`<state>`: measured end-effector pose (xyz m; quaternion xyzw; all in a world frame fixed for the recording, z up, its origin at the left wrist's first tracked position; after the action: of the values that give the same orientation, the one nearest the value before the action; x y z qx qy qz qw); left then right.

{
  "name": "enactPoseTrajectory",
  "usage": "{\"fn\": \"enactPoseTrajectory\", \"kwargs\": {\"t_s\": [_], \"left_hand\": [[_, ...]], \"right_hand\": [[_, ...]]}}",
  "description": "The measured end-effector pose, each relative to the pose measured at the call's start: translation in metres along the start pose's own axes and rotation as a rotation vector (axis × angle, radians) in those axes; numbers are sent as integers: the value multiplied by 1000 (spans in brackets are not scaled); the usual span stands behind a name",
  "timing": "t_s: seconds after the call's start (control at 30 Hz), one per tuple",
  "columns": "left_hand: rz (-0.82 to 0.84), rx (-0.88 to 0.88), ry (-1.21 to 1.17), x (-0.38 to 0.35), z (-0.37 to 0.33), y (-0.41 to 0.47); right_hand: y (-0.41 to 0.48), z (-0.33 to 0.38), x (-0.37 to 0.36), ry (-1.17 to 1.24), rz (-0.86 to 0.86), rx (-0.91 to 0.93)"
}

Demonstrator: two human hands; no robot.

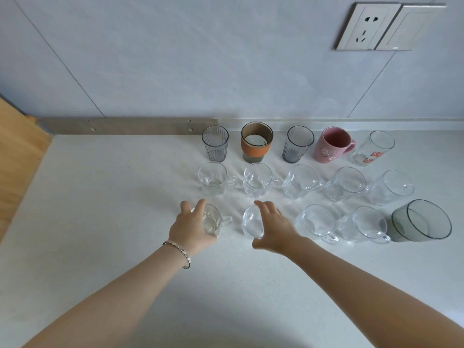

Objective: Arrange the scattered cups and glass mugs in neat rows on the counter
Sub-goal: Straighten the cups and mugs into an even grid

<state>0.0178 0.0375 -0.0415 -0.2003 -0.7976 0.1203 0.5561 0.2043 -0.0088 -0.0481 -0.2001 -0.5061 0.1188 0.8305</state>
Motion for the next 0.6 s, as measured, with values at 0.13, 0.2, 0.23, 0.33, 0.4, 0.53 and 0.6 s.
{"fn": "enactPoseTrajectory", "kwargs": {"t_s": [0.13,0.2,0.23,0.33,0.4,0.53,0.6], "left_hand": [[14,-40,-4,-1,3,2],[17,-53,-4,-1,3,2],[17,-53,-5,-1,4,2],[20,-50,-7,-3,5,2],[22,-45,4,-3,5,1],[-68,-106,138,-2,-10,-7],[-184,-257,135,-2,-33,-13]], "right_hand": [[2,3,-2,6,-16,-22],[2,3,-1,7,-13,-22],[2,3,-1,3,-11,-19],[2,2,-1,-11,-13,-9],[0,2,-1,-11,-10,9],[-13,-4,8,-39,13,71],[-22,-18,25,-46,-9,59]]}}
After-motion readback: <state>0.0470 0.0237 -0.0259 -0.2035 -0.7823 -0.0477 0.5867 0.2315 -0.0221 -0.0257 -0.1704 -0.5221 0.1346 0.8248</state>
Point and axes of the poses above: each hand's wrist, its own y-axis towards the middle knuckle, its own x-axis out of the back of the hand, z = x × y, the point moved 4 cm from there along y, towards the middle knuckle
